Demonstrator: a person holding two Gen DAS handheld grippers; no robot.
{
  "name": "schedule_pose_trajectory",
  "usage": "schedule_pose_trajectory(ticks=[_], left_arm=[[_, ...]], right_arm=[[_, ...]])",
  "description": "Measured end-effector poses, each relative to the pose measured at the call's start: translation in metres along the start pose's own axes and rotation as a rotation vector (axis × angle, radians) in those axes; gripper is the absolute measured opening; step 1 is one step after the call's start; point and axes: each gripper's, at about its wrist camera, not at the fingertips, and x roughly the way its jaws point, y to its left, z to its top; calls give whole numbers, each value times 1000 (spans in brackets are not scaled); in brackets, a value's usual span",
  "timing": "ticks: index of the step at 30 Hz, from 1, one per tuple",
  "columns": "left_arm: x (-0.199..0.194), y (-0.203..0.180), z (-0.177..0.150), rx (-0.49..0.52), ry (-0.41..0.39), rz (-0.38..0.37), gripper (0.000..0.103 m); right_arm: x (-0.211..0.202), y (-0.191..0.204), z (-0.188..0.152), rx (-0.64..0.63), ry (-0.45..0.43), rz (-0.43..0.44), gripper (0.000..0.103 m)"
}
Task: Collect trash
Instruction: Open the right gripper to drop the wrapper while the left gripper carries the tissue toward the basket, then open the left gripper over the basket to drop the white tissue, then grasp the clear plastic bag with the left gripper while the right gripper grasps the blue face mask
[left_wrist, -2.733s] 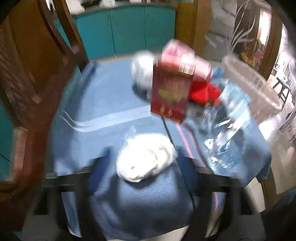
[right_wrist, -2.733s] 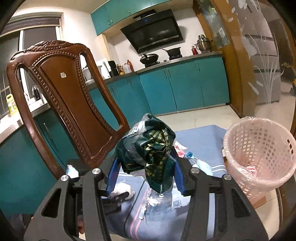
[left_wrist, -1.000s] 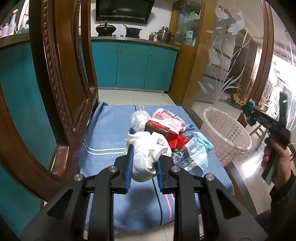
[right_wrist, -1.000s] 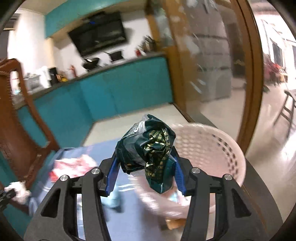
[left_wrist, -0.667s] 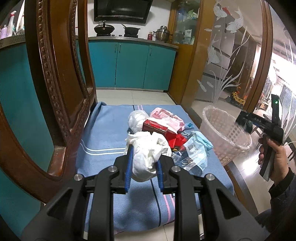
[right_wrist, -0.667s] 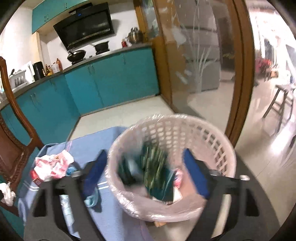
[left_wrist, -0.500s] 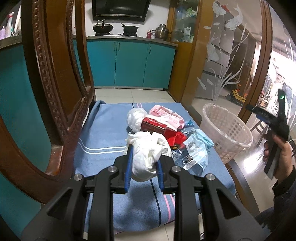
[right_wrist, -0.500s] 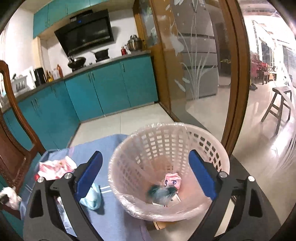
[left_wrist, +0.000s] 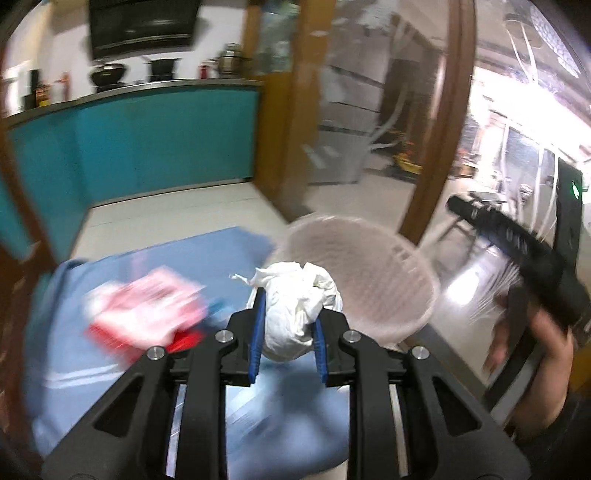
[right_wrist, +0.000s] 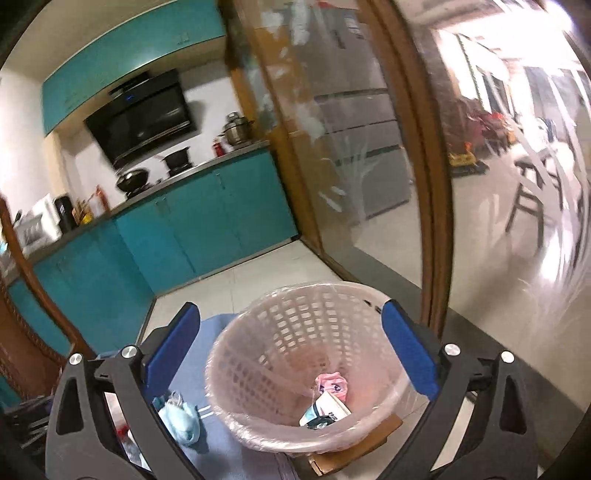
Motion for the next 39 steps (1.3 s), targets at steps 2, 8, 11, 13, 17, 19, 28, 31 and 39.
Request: schedule_pose_trajectory(ticks=[2, 8, 11, 13, 17, 19, 28, 31, 39], left_arm=[[28, -23, 16, 22, 21, -27, 24], [80, -63, 34, 51, 25, -25, 47], [76, -61, 35, 38, -13, 57, 100], [58, -55, 37, 42, -49, 67, 100], [-9, -21, 30, 62, -133, 129, 100], [-42, 2, 20, 54, -163, 174, 100], [-121, 113, -82, -137, -131, 329, 100], [-108, 136, -113, -167, -78, 388, 100], [-116, 140, -121, -146, -53, 347, 100]], right_arm=[[-4, -11, 4, 45, -20, -14, 97], [-8, -26, 7, 80, -42, -26, 97], [-8, -27, 8, 78, -40, -22, 97], [-10, -28, 9, 79, -45, -14, 97], [-11, -18, 7, 49, -42, 10, 97], [-11, -8, 4, 26, -27, 29, 97], [-27, 68, -24, -161, 32, 173, 97], [-36, 89, -37, -198, 54, 215, 97], [-48, 135, -61, -297, 70, 272, 97]])
